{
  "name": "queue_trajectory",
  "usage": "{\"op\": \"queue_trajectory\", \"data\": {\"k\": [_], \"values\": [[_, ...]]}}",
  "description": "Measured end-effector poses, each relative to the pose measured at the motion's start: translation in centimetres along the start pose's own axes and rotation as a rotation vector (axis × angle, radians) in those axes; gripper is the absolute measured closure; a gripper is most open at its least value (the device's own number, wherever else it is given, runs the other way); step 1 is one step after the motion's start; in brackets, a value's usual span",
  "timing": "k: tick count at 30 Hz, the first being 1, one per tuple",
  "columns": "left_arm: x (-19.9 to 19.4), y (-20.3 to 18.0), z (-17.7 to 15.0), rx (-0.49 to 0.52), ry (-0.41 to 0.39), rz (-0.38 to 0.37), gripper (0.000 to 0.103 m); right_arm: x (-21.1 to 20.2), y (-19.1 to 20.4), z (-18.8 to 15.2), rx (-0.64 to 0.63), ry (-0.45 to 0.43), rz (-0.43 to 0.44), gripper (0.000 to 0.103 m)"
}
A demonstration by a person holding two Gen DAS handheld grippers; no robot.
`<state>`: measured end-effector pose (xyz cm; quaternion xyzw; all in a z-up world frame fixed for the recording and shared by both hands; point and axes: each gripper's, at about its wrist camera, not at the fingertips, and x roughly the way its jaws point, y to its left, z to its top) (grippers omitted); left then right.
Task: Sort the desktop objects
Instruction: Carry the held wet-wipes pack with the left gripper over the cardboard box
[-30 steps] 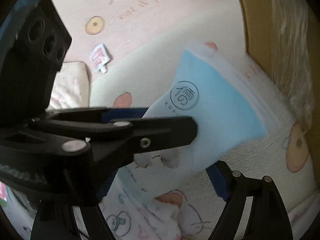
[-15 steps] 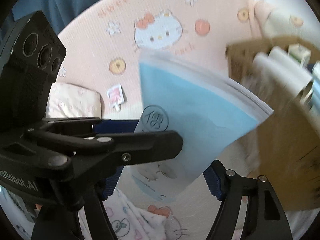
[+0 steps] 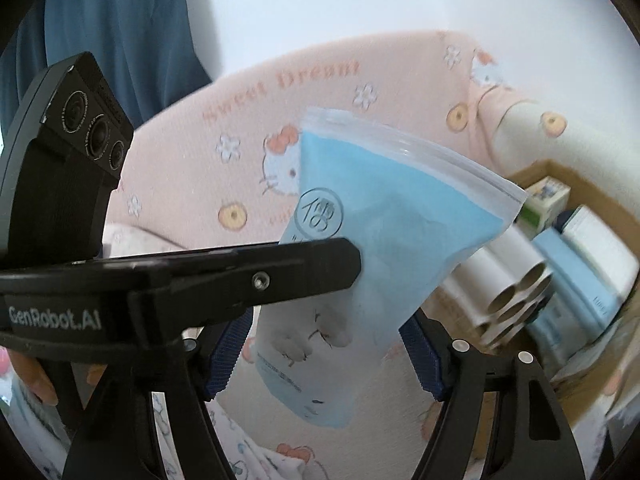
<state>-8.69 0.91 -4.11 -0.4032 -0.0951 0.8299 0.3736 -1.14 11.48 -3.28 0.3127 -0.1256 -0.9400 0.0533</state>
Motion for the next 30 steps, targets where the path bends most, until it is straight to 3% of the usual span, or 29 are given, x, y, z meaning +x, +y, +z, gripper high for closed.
{"op": "queue_trajectory", "data": {"k": [9, 15, 20, 26, 30], "values": [[3.1, -5.0, 3.1, 0.067, -0.016, -0.032, 0.052, -4.2, -4.2, 2.7, 0.050, -0.074, -0.045, 0.031], [6.4, -7.1, 5.3, 0.056, 0.007, -0.099, 0.054, -6.3, -6.9, 3.5, 0.053, -0.106, -0.109, 0.031], [9.4, -7.6, 6.0, 0.025, 0.057, -0.131, 0.057, -7.3, -9.3, 3.4, 0.071, -0.096, -0.121, 0.031], [12.5, -8.7, 6.6, 0.037, 0.104, -0.121, 0.060, -8.0, -11.5, 2.4, 0.086, -0.070, -0.140, 0.043], [13.7, -8.6, 6.4, 0.005, 0.136, -0.157, 0.060, -8.1, -12.7, 2.4, 0.108, -0.061, -0.172, 0.044]]}}
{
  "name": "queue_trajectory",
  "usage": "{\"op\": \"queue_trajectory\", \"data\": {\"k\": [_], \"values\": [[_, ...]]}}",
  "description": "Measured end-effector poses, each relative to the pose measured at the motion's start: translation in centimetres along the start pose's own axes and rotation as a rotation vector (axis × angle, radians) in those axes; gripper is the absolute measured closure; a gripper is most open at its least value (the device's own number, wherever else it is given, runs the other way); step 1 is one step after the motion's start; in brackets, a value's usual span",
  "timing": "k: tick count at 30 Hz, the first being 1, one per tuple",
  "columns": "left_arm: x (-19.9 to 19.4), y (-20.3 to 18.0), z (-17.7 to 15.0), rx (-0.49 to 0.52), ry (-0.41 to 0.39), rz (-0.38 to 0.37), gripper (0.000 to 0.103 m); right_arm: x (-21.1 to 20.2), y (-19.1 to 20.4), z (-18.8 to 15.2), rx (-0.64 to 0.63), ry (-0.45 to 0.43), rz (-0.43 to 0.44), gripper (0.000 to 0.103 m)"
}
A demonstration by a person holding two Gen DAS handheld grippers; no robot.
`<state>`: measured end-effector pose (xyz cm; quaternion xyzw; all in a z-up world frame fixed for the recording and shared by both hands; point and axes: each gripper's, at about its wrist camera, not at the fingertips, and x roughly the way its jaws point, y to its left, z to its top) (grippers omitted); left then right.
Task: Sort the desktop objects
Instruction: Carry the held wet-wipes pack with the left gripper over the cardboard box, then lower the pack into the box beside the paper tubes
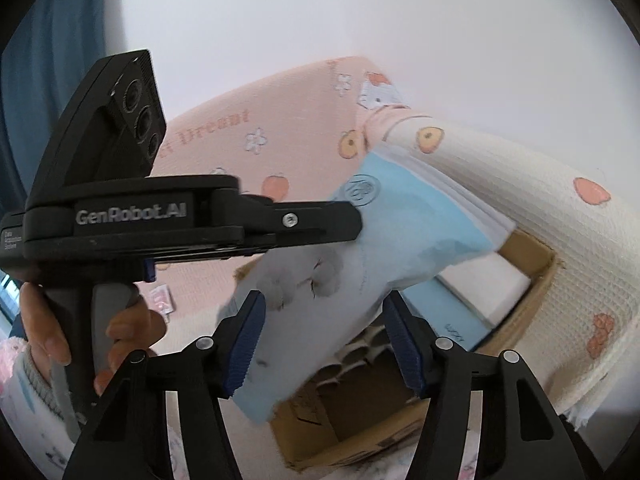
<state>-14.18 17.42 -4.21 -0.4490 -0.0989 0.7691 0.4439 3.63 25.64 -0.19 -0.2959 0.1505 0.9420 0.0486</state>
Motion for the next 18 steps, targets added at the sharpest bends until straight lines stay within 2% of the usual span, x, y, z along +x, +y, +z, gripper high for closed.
{"op": "queue_trajectory", "data": {"k": [5, 12, 18], "values": [[1.2, 0.1, 0.1, -0.008, 0.019, 0.002, 0.060, 0.7, -0.7, 0.1, -0.017, 0.039, -0.015, 0.044], [3.4, 1.7, 0.1, -0.068, 0.057, 0.003, 0.060, 2.6, -1.1, -0.5, -0.078, 0.106, -0.046, 0.044], [4.6, 3.3, -0.7, -0.163, 0.072, -0.022, 0.060, 3.4, -1.9, -1.0, -0.127, 0.143, -0.082, 0.058]]}}
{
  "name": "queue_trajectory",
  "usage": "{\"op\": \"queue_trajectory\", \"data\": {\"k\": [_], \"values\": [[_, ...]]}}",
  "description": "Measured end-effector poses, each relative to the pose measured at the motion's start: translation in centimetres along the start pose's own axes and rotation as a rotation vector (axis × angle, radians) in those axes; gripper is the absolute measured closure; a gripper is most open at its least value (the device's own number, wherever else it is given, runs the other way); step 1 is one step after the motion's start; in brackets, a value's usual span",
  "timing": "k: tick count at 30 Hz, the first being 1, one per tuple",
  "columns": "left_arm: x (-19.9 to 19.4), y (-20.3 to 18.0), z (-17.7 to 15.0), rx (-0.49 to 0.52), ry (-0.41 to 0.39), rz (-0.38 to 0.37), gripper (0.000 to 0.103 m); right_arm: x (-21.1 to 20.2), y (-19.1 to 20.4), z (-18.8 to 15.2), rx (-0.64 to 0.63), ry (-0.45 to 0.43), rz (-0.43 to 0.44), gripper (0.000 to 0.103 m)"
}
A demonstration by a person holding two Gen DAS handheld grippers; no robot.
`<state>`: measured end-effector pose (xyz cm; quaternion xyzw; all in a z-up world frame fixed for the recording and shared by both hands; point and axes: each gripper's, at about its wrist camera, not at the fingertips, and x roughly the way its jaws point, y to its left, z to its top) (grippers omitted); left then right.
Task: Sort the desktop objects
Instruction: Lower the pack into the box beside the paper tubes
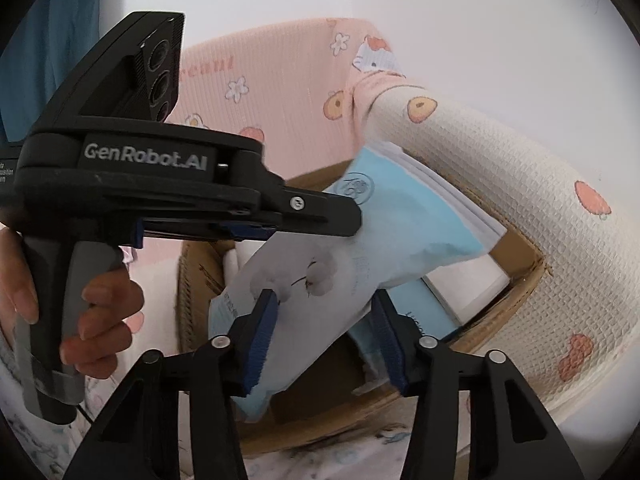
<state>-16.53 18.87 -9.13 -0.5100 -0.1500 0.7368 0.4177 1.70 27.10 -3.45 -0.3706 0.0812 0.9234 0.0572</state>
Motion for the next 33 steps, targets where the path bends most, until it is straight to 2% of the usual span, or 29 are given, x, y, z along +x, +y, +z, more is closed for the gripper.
{"op": "queue_trajectory", "data": {"k": [2, 6, 12, 16, 20, 26, 33], "values": [[0.4, 0.4, -0.3, -0.021, 0.004, -0.010, 0.060, 0.4, -0.5, -0.2, 0.009, 0.015, -0.003, 0.058], [1.3, 0.7, -0.3, -0.027, 0.027, 0.016, 0.060, 1.0, -1.2, -0.6, 0.049, 0.060, 0.028, 0.059], [2.7, 0.5, -0.5, 0.040, 0.071, 0.095, 0.060, 2.4, -0.7, -1.5, 0.008, 0.136, 0.003, 0.059], [3.3, 1.1, -0.5, 0.021, 0.105, 0.120, 0.060, 3.1, -1.0, -1.9, 0.024, 0.179, 0.027, 0.059], [3.6, 1.9, -0.7, -0.017, 0.131, 0.141, 0.060, 3.7, -0.2, -1.6, -0.021, 0.230, 0.024, 0.058], [3.4, 3.8, -1.2, -0.103, 0.138, 0.109, 0.060, 4.1, 0.7, -1.5, -0.046, 0.284, 0.045, 0.058], [4.4, 4.1, -1.6, -0.061, 0.159, 0.174, 0.060, 5.5, 2.0, -1.2, -0.109, 0.336, 0.043, 0.058]]}}
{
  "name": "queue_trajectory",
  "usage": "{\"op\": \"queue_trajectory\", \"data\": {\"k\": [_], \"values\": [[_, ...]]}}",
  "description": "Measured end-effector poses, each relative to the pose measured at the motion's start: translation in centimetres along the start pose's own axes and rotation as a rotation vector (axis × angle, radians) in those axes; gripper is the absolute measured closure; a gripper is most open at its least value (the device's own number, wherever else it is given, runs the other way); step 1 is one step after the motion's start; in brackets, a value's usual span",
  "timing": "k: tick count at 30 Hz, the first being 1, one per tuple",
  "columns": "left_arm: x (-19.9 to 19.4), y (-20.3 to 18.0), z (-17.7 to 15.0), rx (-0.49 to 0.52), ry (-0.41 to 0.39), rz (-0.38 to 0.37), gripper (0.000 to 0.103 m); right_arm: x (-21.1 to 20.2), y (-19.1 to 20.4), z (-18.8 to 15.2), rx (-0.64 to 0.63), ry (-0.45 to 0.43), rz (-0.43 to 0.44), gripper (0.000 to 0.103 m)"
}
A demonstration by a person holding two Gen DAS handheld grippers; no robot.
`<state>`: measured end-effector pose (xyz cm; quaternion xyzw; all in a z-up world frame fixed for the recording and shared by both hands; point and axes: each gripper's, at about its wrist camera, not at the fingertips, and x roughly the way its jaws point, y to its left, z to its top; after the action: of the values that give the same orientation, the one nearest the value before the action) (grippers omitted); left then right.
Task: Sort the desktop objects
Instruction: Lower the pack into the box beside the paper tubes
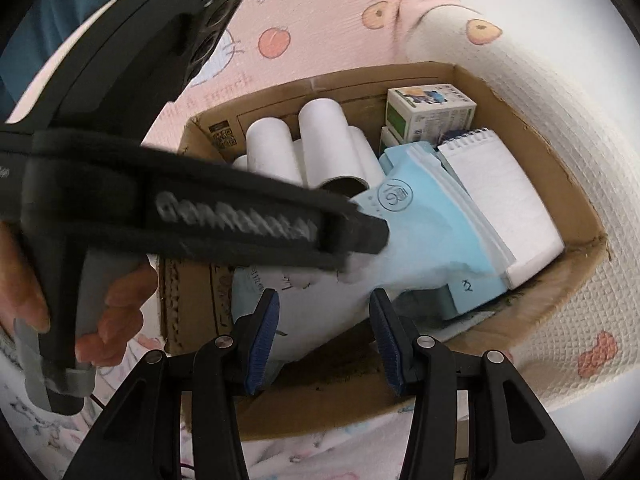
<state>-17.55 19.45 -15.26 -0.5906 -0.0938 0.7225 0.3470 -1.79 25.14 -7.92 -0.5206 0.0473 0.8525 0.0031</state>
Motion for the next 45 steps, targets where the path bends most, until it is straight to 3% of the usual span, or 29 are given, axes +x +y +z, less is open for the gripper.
{"op": "queue_trajectory", "data": {"k": [8, 12, 13, 15, 18, 22, 23, 25, 26, 29, 34, 38, 41, 45], "values": [[0.3, 0.1, 0.7, 0.007, 0.045, 0.004, 0.059, 0.2, -1.7, 0.3, 0.056, 0.053, 0.089, 0.058], [-0.4, 0.5, 0.8, -0.015, 0.050, -0.002, 0.057, -0.6, -2.5, 0.3, 0.084, 0.061, 0.092, 0.057], [-0.6, 0.6, 0.7, -0.019, 0.048, -0.009, 0.057, -0.8, -2.8, 0.3, 0.098, 0.064, 0.095, 0.056], [-1.1, 0.7, 0.8, -0.023, 0.047, -0.021, 0.054, -1.2, -3.3, 0.4, 0.133, 0.073, 0.091, 0.043], [-2.2, 0.5, 0.7, -0.022, 0.038, -0.015, 0.052, -2.2, -4.1, 0.5, 0.181, 0.069, 0.117, 0.041], [-3.2, 0.1, 1.0, -0.034, -0.018, -0.049, 0.052, -3.9, -5.1, 0.6, 0.232, 0.034, 0.089, 0.041], [-3.3, -0.1, 1.1, -0.040, -0.036, -0.058, 0.052, -4.2, -5.5, 0.6, 0.255, 0.020, 0.088, 0.042], [-3.3, -0.6, 1.2, -0.055, -0.066, -0.062, 0.052, -4.8, -6.5, 1.0, 0.308, -0.028, 0.096, 0.060], [-3.4, -0.6, 1.3, -0.060, -0.078, -0.057, 0.053, -4.9, -6.8, 1.3, 0.310, -0.043, 0.089, 0.074], [-2.9, -1.1, 1.5, -0.072, -0.101, -0.047, 0.066, -3.9, -7.2, 2.4, 0.319, -0.026, 0.025, 0.075], [-0.8, -1.3, 2.2, -0.124, -0.080, -0.046, 0.071, -2.3, -8.0, 3.3, 0.300, 0.039, -0.086, 0.075], [0.5, -1.5, 2.6, -0.105, -0.075, 0.047, 0.075, -1.0, -8.2, 3.7, 0.257, 0.077, -0.078, 0.075], [1.3, -1.3, 2.4, -0.102, -0.046, 0.098, 0.084, 0.0, -7.9, 4.0, 0.222, 0.106, -0.062, 0.075], [1.8, -0.6, 1.7, -0.130, 0.017, 0.059, 0.092, 2.0, -7.1, 3.7, 0.201, 0.159, 0.018, 0.075]]}}
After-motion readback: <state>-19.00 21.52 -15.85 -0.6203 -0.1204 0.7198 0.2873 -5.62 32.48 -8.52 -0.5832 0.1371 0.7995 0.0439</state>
